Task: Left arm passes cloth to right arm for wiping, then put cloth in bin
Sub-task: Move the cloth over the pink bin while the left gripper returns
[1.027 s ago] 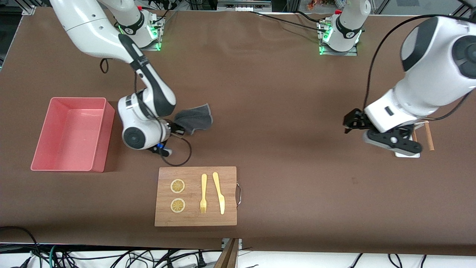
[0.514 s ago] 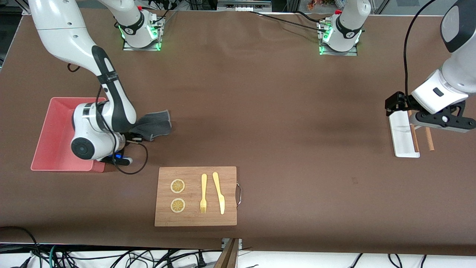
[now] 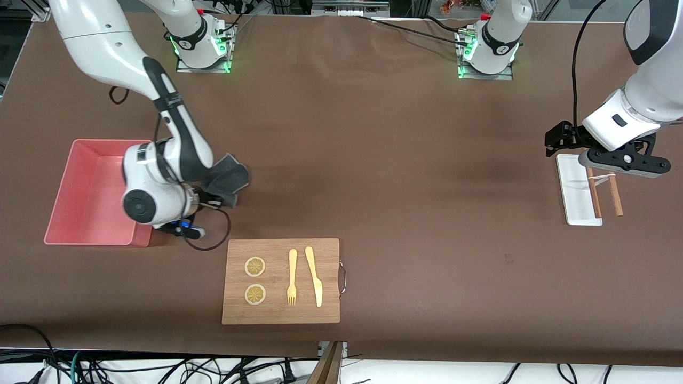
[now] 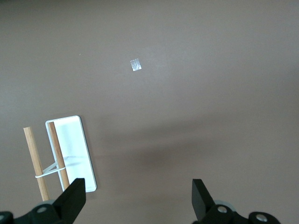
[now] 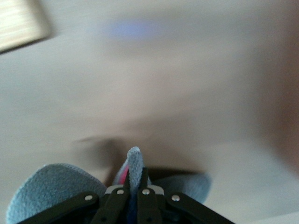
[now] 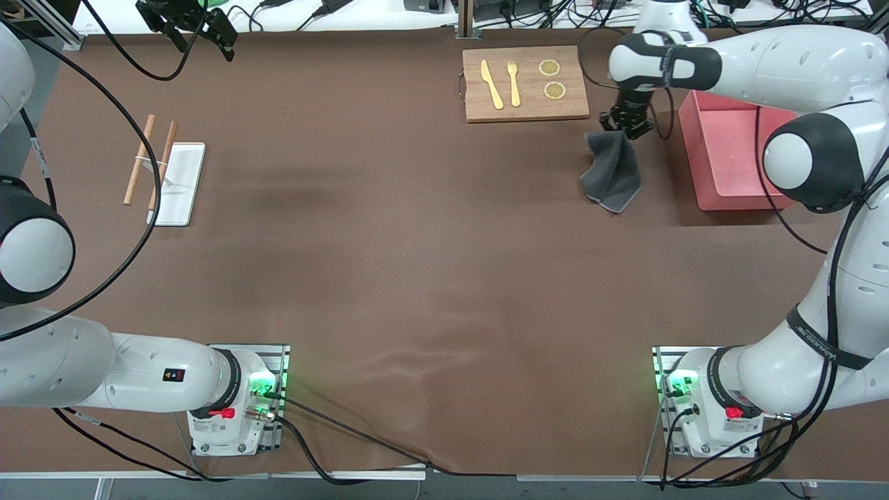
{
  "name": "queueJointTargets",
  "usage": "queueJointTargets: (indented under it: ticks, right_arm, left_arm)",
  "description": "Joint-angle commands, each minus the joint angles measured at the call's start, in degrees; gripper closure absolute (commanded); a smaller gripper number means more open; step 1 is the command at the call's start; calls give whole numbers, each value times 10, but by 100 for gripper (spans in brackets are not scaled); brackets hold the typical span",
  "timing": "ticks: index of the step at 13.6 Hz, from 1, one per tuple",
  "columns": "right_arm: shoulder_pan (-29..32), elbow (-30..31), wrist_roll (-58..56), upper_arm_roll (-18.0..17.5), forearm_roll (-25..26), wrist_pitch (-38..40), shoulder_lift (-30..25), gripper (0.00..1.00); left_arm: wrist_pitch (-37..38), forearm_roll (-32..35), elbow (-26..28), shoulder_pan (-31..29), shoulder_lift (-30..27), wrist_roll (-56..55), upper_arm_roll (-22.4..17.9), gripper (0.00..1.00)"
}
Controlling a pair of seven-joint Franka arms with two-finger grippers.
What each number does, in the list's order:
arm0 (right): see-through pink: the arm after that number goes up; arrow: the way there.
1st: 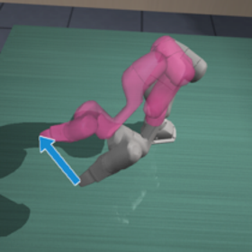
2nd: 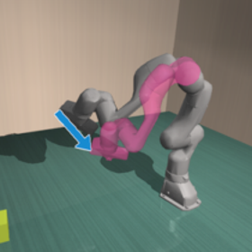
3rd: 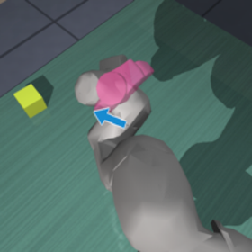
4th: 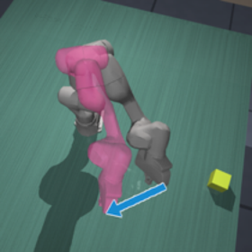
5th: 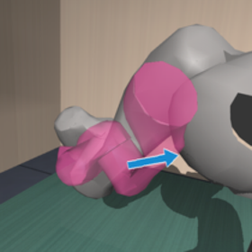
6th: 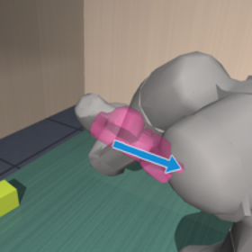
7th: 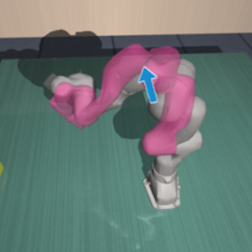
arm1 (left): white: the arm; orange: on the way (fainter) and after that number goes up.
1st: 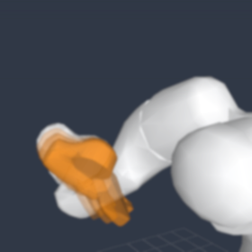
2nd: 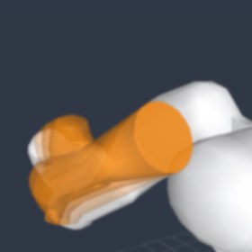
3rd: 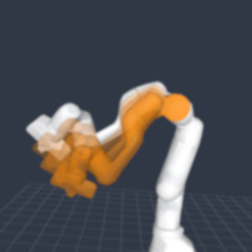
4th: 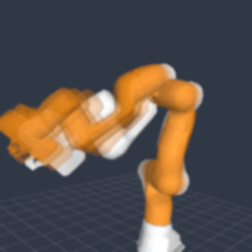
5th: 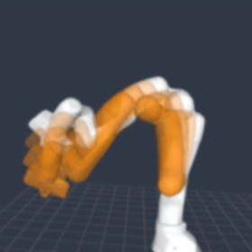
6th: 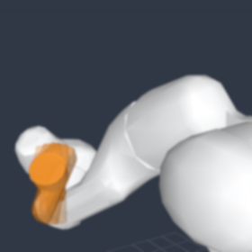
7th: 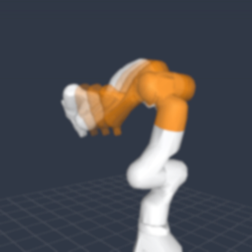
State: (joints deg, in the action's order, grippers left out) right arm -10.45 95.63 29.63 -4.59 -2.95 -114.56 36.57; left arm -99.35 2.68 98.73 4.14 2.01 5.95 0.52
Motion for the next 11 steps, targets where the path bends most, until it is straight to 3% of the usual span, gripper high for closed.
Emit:
queueJointTargets:
  ticks: [1, 5, 11]
  right_arm:
    - [-2, 3, 107, -49, 8, -35, 1, 100]
    - [-16, 3, 234, -115, 8, -93, 9, 100]
    - [-46, 2, 339, -148, 7, -173, 33, 100]
  left_arm:
    - [0, -10, 10, 8, -11, 9, -9, 0]
    - [3, -10, 10, 8, -11, 10, -9, 0]
    - [3, -9, 10, 1, -10, 13, -10, 0]
